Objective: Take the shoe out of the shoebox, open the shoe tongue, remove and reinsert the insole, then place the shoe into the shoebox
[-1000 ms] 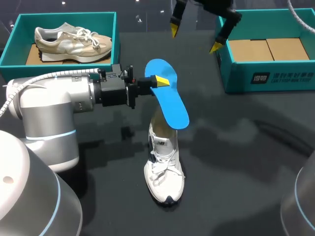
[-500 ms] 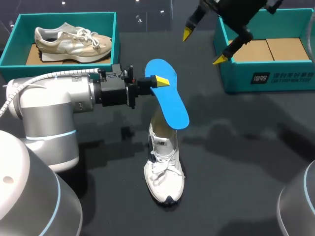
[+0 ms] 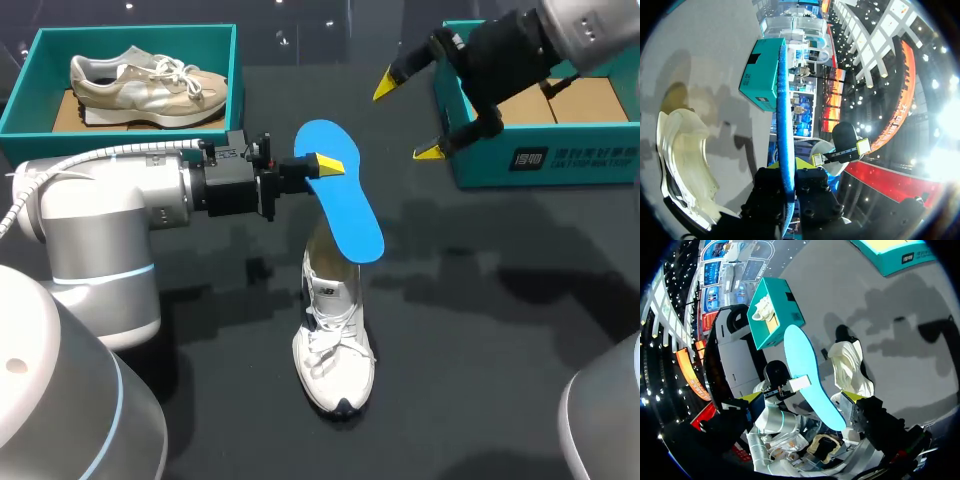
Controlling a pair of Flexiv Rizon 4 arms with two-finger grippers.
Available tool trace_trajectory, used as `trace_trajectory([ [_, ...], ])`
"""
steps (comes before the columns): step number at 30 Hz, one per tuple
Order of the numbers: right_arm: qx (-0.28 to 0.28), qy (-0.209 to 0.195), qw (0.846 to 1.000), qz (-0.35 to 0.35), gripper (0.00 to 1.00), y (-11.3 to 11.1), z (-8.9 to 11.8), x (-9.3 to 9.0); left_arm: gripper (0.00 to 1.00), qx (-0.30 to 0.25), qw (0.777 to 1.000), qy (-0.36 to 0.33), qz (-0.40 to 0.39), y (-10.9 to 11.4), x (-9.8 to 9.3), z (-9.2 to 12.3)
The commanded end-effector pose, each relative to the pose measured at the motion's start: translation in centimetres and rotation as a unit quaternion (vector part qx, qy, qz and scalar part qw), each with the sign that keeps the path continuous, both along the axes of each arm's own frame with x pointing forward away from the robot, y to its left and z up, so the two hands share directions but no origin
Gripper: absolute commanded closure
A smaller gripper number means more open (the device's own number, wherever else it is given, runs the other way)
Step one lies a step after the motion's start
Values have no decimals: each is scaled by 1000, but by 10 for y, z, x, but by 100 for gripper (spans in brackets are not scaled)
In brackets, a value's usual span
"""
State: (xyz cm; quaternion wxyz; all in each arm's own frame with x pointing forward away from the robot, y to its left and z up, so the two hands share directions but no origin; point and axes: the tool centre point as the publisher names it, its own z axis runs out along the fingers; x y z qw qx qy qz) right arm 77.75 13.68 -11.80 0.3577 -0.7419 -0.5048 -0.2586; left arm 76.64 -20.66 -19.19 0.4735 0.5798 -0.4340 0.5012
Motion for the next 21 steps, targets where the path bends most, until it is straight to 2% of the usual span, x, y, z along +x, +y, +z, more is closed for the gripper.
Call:
trace_trajectory([
  [1,148,-36,988,-40,0,4,-11,0,100,1,1000,0,1,-1,-1,0],
  [18,195,-37,979,-54,0,10,-26,3,100,1,1000,0,1,-1,-1,0],
  [21,209,-56,975,-53,0,10,-28,3,100,1,1000,0,1,-1,-1,0],
])
